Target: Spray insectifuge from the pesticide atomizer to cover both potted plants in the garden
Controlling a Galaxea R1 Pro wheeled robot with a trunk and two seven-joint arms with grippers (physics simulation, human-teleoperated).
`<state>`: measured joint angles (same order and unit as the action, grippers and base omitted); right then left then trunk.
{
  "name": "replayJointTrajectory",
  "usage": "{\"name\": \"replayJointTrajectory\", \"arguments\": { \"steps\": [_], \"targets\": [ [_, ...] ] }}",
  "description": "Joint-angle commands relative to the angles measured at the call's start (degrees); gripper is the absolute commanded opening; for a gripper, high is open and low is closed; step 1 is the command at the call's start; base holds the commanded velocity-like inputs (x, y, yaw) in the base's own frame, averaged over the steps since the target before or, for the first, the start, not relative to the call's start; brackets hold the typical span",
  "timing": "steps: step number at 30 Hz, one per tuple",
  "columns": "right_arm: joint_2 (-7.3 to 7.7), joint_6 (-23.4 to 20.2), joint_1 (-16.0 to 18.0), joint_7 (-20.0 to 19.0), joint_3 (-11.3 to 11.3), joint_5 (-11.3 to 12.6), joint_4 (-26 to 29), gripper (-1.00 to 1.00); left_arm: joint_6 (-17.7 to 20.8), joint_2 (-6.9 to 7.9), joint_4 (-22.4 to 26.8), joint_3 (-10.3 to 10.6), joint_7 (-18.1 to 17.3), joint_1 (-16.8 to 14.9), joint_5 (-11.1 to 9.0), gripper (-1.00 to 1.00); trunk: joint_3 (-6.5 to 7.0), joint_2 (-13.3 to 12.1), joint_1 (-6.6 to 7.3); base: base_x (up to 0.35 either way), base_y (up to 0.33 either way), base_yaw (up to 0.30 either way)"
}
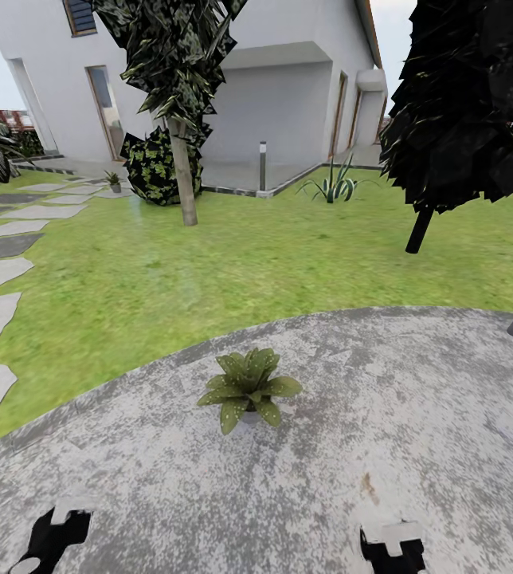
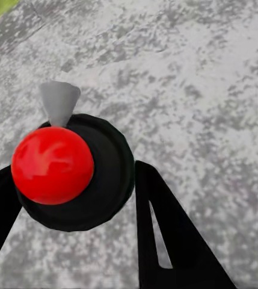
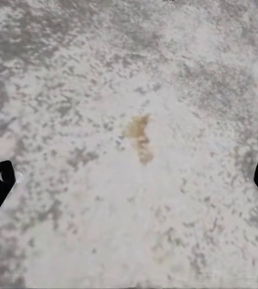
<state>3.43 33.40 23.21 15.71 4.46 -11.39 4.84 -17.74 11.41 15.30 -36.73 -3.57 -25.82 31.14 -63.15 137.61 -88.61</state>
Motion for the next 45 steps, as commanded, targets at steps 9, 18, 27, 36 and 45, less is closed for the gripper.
{"name": "replayJointTrajectory", "arguments": {
  "steps": [9,18,27,36,45],
  "targets": [
    [0.51,9.41,-0.25,2.07,0.59,4.49,-2.00,1.00,-1.66,0.01,-4.72,-0.79,0.39,1.87,-7.57,-1.00,-0.03,0.02,0.01,0.000,0.000,0.000],
    [0.05,9.58,-0.27,2.09,0.66,4.54,-2.12,1.00,-1.77,0.25,-4.48,-0.79,0.40,4.98,-7.69,-1.00,-0.03,0.02,0.01,0.000,0.000,0.000],
    [-1.90,9.09,-0.26,1.73,0.73,4.37,-3.30,1.00,-1.77,0.06,-4.83,-0.69,0.38,5.07,-7.66,-1.00,-0.03,0.02,0.01,0.000,0.000,0.000],
    [-2.03,8.71,-0.71,1.63,0.81,4.28,-3.35,1.00,-1.77,-0.07,-4.86,-0.69,0.40,5.08,-7.81,-1.00,-0.03,0.02,0.01,0.000,0.000,0.000],
    [-2.03,8.67,-0.88,1.60,0.82,4.27,-3.35,1.00,-1.77,0.00,-4.84,-0.72,0.32,5.08,-7.76,-1.00,-0.03,0.02,0.01,0.000,0.000,0.000]
  ]
}}
